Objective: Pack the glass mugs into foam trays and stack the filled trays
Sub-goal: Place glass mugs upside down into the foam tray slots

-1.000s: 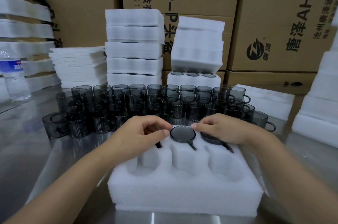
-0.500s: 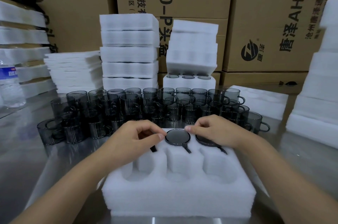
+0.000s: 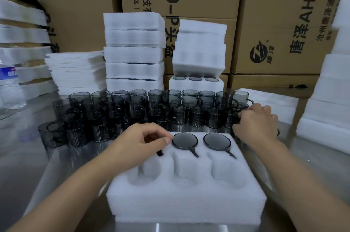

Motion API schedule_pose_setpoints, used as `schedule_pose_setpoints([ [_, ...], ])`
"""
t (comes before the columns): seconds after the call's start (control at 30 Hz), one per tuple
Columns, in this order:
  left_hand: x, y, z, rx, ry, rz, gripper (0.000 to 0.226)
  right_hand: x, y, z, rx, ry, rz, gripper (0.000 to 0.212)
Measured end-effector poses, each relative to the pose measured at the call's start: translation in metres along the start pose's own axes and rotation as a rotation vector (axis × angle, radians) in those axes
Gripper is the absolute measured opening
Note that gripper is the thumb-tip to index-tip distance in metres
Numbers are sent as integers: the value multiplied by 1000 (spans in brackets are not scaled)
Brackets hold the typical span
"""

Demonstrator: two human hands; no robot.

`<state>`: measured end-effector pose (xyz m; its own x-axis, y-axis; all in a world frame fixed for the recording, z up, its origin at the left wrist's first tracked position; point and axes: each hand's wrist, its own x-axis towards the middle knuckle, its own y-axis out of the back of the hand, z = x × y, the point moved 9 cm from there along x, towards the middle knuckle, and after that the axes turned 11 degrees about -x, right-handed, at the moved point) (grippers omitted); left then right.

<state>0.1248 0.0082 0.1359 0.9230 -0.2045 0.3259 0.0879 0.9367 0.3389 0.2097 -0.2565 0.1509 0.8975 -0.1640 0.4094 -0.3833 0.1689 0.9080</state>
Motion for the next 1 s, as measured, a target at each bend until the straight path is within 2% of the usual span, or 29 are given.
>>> schedule_pose_setpoints([
  [0.2, -1, 0, 0, 3, 3, 6, 21, -2, -9, 0, -40, 20, -99, 33],
  [0.33, -1, 1, 0, 12, 11, 9, 19, -4, -9, -2, -28, 39, -97, 29],
  [0.63, -1, 0, 2, 23, 8, 11, 20, -6, -7, -9, 200, 49, -120, 32],
  [0.8, -1, 0, 3, 26, 2, 11, 20, -7, 27, -15, 427, 73, 10, 25],
  [0.9, -2, 0, 4, 19, 0, 12, 23, -18, 66, -24, 615, 147, 185, 23],
  [1.0, -1, -1, 5, -32, -10, 24, 23, -36, 97, -35, 812, 286, 278, 19],
])
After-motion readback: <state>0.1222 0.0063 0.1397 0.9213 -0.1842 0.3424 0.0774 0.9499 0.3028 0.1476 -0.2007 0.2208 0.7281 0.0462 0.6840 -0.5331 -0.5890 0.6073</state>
